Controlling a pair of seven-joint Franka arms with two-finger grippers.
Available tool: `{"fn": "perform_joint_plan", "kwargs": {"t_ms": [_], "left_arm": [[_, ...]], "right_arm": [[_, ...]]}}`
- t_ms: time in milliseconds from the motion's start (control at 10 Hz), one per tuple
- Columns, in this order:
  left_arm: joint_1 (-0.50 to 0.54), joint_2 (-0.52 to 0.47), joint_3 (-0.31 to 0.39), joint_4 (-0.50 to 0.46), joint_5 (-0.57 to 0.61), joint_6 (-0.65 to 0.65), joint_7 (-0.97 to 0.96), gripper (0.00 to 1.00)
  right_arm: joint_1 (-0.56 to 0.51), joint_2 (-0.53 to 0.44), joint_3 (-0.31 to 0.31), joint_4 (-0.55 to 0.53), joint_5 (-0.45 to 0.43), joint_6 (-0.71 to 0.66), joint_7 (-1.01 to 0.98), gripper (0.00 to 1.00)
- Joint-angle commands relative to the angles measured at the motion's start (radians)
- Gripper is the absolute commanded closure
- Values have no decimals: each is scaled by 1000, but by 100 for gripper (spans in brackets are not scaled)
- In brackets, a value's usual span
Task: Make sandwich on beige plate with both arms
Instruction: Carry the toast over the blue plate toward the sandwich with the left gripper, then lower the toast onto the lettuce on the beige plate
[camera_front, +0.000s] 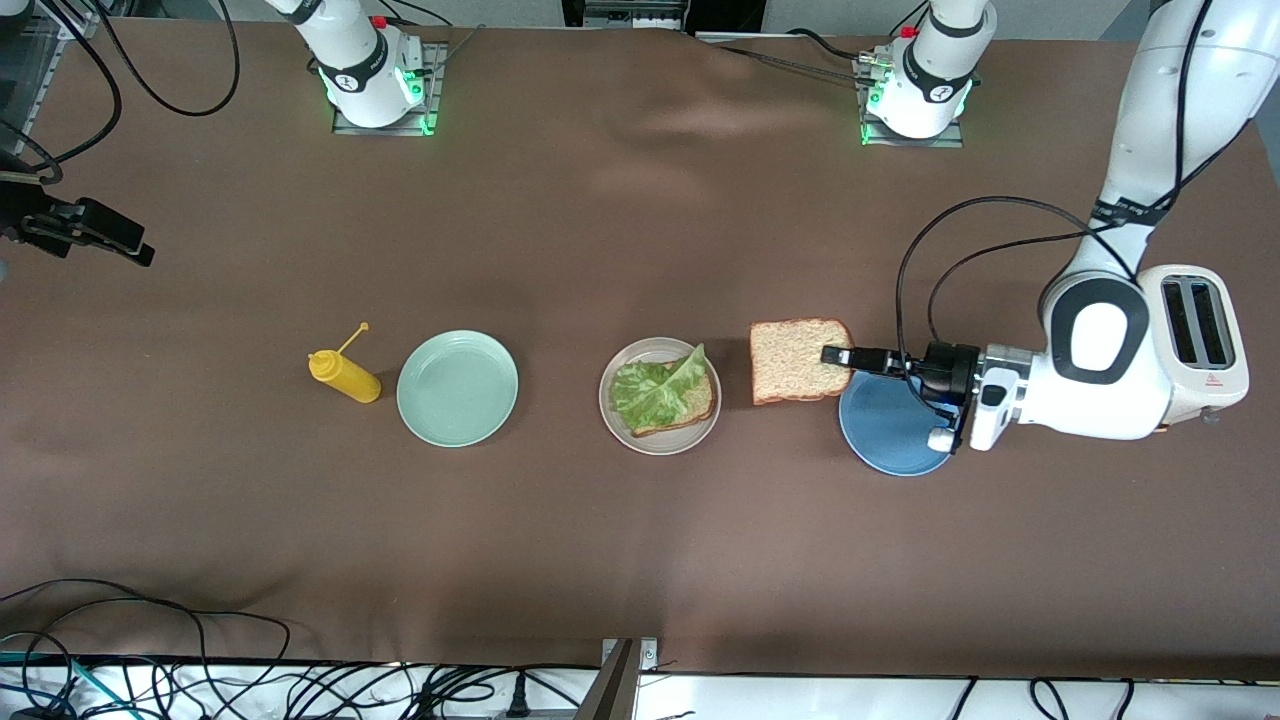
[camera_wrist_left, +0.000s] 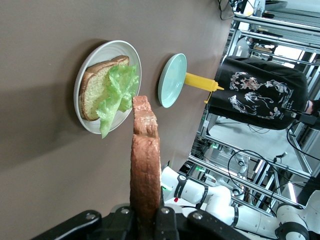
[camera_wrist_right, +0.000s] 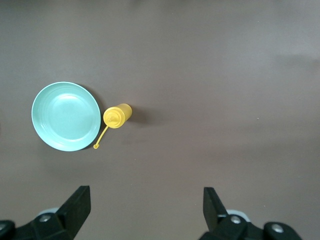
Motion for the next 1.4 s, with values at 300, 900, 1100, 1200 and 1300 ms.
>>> {"fn": "perform_joint_plan", "kwargs": {"t_ms": [300, 900, 1100, 1200, 1300], "left_arm": [[-109, 68, 10, -79, -234, 169, 213, 100], [-245, 142, 11, -53, -426, 354, 263, 100], [-259, 182, 11, -55, -480, 359, 315, 100], [-267, 199, 11, -53, -510, 373, 338, 100], [-296, 200, 13, -53, -527, 405, 350, 100]], "right_arm": [[-3, -6, -3, 13, 34, -17, -15, 0], [-3, -6, -3, 12, 34, -17, -15, 0], [-3, -6, 0, 13, 34, -17, -15, 0], [-3, -6, 0, 13, 35, -17, -15, 0], [-3, -6, 0, 13, 35, -19, -15, 0]]}}
